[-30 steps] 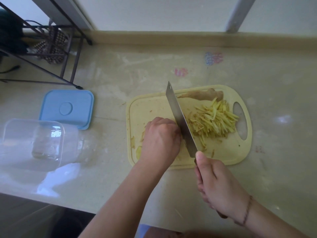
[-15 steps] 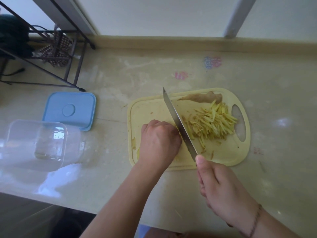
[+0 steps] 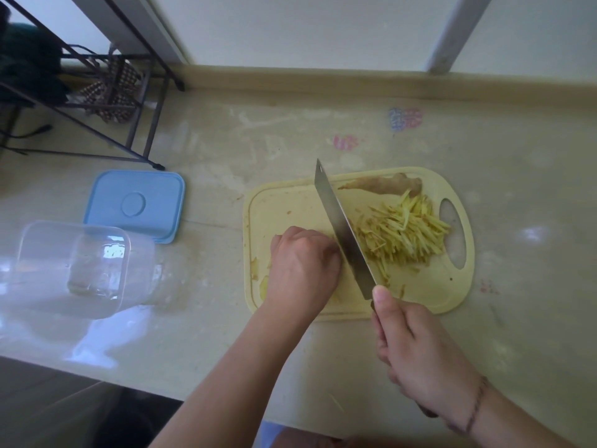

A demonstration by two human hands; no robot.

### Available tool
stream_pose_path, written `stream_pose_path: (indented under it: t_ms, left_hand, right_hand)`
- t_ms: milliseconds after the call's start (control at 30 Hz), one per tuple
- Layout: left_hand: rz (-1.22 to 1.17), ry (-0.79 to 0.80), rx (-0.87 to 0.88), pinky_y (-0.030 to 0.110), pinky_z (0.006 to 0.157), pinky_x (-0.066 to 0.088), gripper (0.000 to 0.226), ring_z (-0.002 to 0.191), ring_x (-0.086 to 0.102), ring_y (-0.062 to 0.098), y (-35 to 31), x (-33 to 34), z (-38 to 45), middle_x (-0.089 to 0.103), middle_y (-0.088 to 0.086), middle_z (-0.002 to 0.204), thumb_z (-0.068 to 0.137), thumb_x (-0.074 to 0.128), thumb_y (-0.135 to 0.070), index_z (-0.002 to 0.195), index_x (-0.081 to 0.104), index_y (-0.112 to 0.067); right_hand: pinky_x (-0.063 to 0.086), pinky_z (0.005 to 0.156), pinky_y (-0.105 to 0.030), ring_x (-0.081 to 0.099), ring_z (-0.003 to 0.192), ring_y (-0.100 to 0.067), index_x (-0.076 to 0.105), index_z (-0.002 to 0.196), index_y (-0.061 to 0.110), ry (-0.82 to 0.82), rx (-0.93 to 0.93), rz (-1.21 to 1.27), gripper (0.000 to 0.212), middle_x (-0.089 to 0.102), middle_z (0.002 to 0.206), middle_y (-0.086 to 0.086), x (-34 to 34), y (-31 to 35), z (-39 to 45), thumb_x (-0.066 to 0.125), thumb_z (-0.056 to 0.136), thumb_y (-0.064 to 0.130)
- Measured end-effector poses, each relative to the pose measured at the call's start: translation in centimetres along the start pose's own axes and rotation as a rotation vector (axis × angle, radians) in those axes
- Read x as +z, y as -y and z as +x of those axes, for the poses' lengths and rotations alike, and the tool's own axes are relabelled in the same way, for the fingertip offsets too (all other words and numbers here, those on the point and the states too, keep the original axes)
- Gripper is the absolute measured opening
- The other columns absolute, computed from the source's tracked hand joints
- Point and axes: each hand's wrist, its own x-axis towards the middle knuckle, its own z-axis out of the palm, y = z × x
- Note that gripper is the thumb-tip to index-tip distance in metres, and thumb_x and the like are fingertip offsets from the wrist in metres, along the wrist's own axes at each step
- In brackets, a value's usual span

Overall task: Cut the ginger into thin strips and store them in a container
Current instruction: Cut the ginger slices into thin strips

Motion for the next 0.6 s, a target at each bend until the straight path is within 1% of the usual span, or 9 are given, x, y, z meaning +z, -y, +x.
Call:
stream_pose_path:
  t_ms: [67,200,267,333,400,433,533,567,600]
  left_hand:
    - [0.006,-0.008,-0.01,0.042,0.07,0.051,0.011,0.073,0.063,0.029,0.03,0.02,0.08,0.068,-0.003,0.061,0.071,0.07,-0.005,0.064,0.073,-0.013]
    - [0.015,0.013,-0.055,0.043,0.068,0.05,0.014,0.067,0.057,0.027,0.01,0.13,0.16,0.063,-0.001,0.054,0.072,0.067,-0.01,0.058,0.07,-0.012]
    - [0.015,0.023,-0.071,0.042,0.066,0.049,0.017,0.063,0.051,0.026,-0.08,0.12,0.26,0.057,0.0,0.05,0.072,0.067,-0.01,0.055,0.066,-0.012]
    - [0.014,0.006,-0.077,0.038,0.063,0.044,0.024,0.06,0.045,0.025,-0.12,0.1,0.42,0.048,-0.002,0.045,0.072,0.072,-0.009,0.051,0.059,-0.011]
    - [0.006,0.002,-0.08,0.035,0.063,0.041,0.031,0.06,0.042,0.024,-0.11,0.08,0.56,0.043,-0.004,0.045,0.073,0.075,-0.009,0.049,0.055,-0.011]
    - [0.002,0.008,-0.081,0.036,0.064,0.042,0.031,0.06,0.042,0.024,-0.09,0.1,0.57,0.044,-0.003,0.045,0.074,0.076,-0.01,0.05,0.056,-0.011]
    - [-0.021,0.012,-0.093,0.039,0.065,0.046,0.029,0.061,0.045,0.026,-0.12,0.13,0.56,0.047,-0.001,0.045,0.075,0.074,-0.011,0.051,0.057,-0.01]
    - [-0.024,0.016,-0.097,0.041,0.065,0.048,0.026,0.062,0.047,0.027,-0.11,0.2,0.51,0.05,0.0,0.046,0.075,0.073,-0.011,0.052,0.06,-0.01]
    - [-0.021,0.024,-0.099,0.043,0.066,0.049,0.024,0.063,0.049,0.028,-0.11,0.28,0.48,0.054,0.001,0.048,0.075,0.073,-0.011,0.054,0.062,-0.01]
  right_hand:
    - [0.029,0.039,-0.018,0.033,0.038,-0.008,0.037,0.063,0.018,0.009,-0.006,0.007,0.073,0.035,0.044,0.007,-0.19,0.15,-0.32,0.022,0.072,0.088]
    - [0.025,0.042,-0.016,0.033,0.038,-0.008,0.037,0.063,0.017,0.011,-0.01,-0.006,0.074,0.036,0.043,0.007,0.02,0.2,-0.55,0.02,0.071,0.088]
    - [0.027,0.047,-0.021,0.033,0.039,-0.009,0.036,0.062,0.017,-0.005,-0.017,-0.019,0.073,0.036,0.042,0.007,0.1,0.2,-0.46,0.02,0.072,0.087]
    - [0.03,0.052,-0.027,0.034,0.041,-0.01,0.037,0.062,0.016,-0.013,-0.026,-0.028,0.073,0.038,0.042,0.008,0.15,0.16,-0.4,0.02,0.075,0.086]
    - [0.033,0.056,-0.031,0.035,0.042,-0.01,0.038,0.061,0.016,-0.013,-0.032,-0.026,0.074,0.04,0.041,0.009,0.23,0.02,-0.38,0.023,0.083,0.085]
    - [0.034,0.056,-0.032,0.036,0.042,-0.01,0.038,0.061,0.015,-0.015,-0.031,-0.027,0.075,0.04,0.041,0.01,0.27,-0.06,-0.38,0.024,0.085,0.085]
    - [0.033,0.054,-0.031,0.037,0.044,-0.01,0.039,0.062,0.015,-0.019,-0.038,-0.027,0.083,0.043,0.043,0.01,0.23,-0.14,-0.16,0.02,0.077,0.095]
    - [0.034,0.054,-0.032,0.038,0.044,-0.01,0.04,0.062,0.016,-0.019,-0.039,-0.04,0.081,0.044,0.044,0.01,0.27,-0.18,-0.07,0.018,0.079,0.092]
    - [0.036,0.054,-0.034,0.039,0.045,-0.011,0.04,0.062,0.017,-0.022,-0.039,-0.06,0.074,0.044,0.044,0.01,0.36,-0.22,-0.01,0.018,0.081,0.085]
